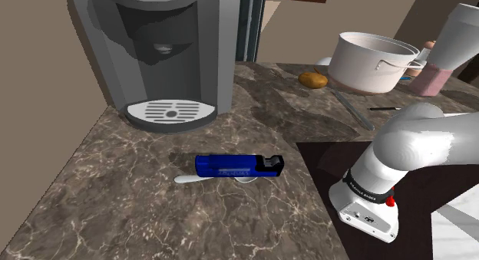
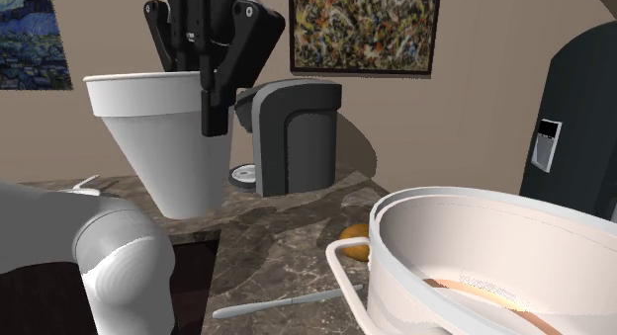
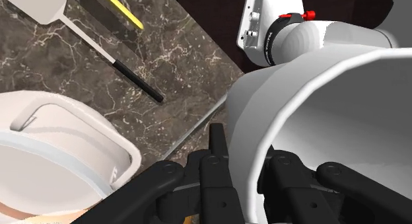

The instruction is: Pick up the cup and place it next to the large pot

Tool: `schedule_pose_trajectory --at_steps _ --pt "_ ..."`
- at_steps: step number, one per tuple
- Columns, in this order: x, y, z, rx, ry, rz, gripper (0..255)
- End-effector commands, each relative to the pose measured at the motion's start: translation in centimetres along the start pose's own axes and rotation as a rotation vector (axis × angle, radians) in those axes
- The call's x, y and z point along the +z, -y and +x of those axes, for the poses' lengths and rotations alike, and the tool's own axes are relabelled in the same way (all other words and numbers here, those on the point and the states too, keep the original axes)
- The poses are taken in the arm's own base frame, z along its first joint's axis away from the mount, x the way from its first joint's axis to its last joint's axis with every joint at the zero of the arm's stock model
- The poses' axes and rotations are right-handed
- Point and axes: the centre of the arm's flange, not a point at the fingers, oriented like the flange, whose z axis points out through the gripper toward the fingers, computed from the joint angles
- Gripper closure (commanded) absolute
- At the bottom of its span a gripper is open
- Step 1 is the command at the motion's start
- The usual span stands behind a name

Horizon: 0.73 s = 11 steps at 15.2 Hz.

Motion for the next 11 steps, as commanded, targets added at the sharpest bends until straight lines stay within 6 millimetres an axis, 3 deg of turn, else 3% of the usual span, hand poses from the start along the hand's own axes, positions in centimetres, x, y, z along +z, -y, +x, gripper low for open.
schedule_pose_trajectory --at_steps 1,11 --pt "1.0 -0.3 0.1 0.0 0.0 0.0 255" --pt "6.2 -1.2 0.1 0.0 0.0 0.0 255"
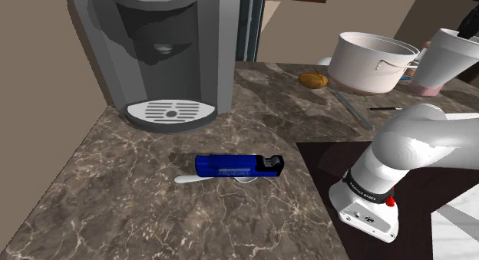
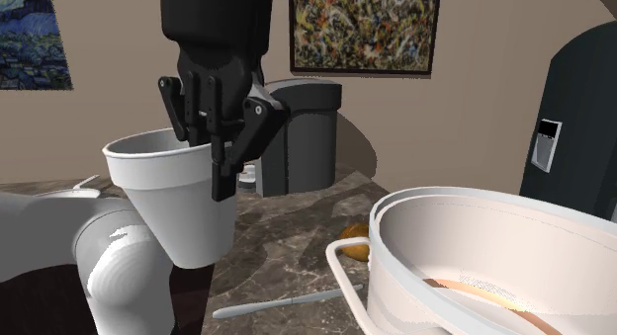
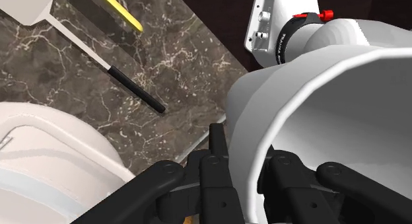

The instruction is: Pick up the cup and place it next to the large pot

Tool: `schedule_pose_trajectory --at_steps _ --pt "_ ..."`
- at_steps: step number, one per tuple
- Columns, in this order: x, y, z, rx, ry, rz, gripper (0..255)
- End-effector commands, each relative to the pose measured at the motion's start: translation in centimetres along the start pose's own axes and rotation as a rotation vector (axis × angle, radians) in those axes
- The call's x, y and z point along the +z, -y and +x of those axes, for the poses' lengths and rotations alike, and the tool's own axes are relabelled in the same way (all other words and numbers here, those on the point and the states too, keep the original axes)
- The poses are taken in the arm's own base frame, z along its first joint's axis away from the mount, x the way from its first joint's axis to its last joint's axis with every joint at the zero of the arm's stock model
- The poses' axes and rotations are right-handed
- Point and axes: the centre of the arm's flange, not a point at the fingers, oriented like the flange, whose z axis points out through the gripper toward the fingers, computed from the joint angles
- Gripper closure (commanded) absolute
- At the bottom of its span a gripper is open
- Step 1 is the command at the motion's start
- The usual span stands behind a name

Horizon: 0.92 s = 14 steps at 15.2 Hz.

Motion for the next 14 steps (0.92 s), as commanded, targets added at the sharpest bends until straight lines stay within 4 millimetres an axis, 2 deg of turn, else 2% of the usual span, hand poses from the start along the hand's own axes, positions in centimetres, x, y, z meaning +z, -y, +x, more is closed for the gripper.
schedule_pose_trajectory --at_steps 1,14 --pt "1.0 -0.1 -0.1 0.0 0.0 0.0 255" --pt "7.7 -1.3 -0.1 0.0 0.0 0.0 255"
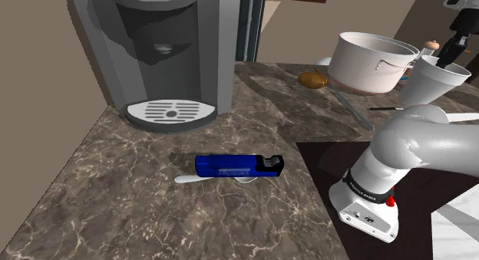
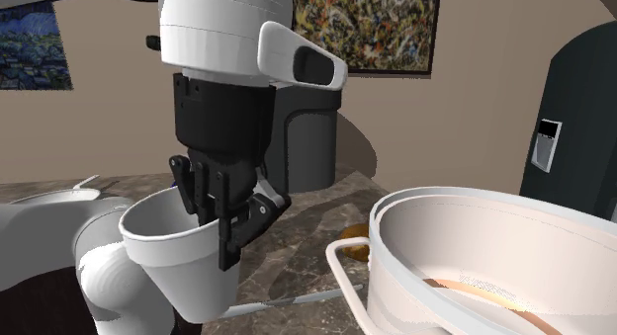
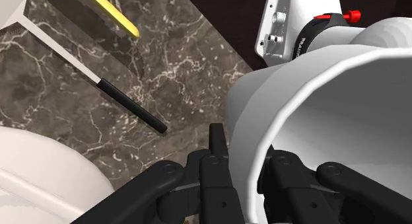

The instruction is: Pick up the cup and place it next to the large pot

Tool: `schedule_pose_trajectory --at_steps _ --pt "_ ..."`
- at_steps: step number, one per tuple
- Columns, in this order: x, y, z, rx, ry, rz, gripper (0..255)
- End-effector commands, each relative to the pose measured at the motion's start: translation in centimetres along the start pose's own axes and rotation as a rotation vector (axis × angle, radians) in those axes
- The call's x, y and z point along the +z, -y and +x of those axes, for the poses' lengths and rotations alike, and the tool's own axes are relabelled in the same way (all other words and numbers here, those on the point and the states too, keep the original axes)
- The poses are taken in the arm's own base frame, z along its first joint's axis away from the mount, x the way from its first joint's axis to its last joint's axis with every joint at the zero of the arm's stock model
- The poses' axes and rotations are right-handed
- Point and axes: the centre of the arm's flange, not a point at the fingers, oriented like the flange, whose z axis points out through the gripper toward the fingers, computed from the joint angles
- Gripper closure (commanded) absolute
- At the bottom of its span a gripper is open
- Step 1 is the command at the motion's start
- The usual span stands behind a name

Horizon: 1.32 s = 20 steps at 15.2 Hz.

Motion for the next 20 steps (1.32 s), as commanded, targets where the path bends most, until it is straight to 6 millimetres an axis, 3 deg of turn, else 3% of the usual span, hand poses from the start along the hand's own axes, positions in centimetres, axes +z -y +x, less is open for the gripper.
schedule_pose_trajectory --at_steps 1,17,20 --pt "1.1 -0.2 -0.1 0.0 0.0 0.0 255" --pt "9.4 -1.7 -0.1 0.0 0.0 0.0 255" --pt "9.8 -1.7 -0.1 0.0 0.0 0.0 255"
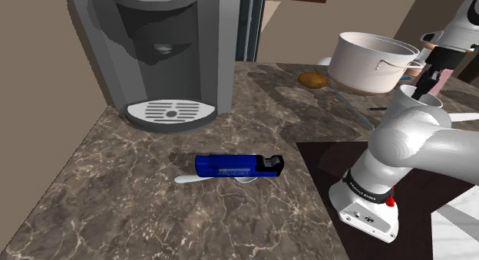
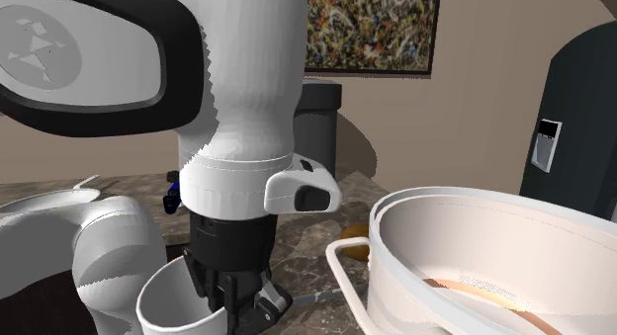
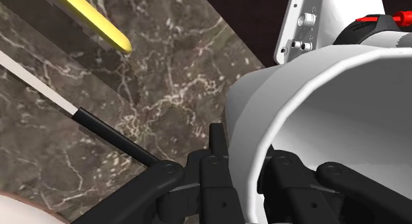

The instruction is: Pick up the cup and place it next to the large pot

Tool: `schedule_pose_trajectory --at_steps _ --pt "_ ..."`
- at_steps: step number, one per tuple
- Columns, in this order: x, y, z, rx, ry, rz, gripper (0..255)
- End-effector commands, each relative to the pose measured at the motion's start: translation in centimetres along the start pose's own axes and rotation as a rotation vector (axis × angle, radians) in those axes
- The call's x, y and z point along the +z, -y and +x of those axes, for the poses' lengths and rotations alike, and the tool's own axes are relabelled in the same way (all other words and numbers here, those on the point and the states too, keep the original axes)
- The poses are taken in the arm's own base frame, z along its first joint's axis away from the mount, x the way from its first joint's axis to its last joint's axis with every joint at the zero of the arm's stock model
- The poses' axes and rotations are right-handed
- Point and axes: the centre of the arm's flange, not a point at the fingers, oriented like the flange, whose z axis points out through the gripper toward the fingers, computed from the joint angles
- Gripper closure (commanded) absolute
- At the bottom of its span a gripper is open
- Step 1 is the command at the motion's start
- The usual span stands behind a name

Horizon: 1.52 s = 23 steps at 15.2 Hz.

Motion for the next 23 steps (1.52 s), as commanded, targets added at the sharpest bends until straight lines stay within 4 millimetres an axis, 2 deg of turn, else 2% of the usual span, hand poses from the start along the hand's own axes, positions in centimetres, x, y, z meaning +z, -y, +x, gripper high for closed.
schedule_pose_trajectory --at_steps 1,6,7,12,16,23 --pt "0.1 0.0 0.0 0.0 0.0 0.0 255" --pt "0.1 0.0 0.0 0.0 0.0 0.0 255" --pt "0.1 0.0 0.0 0.0 0.0 0.0 0" --pt "0.1 0.0 0.0 0.0 0.0 0.0 0" --pt "-4.9 0.0 0.0 0.0 0.0 0.0 0" --pt "-4.9 0.0 0.0 0.0 0.0 0.0 0"
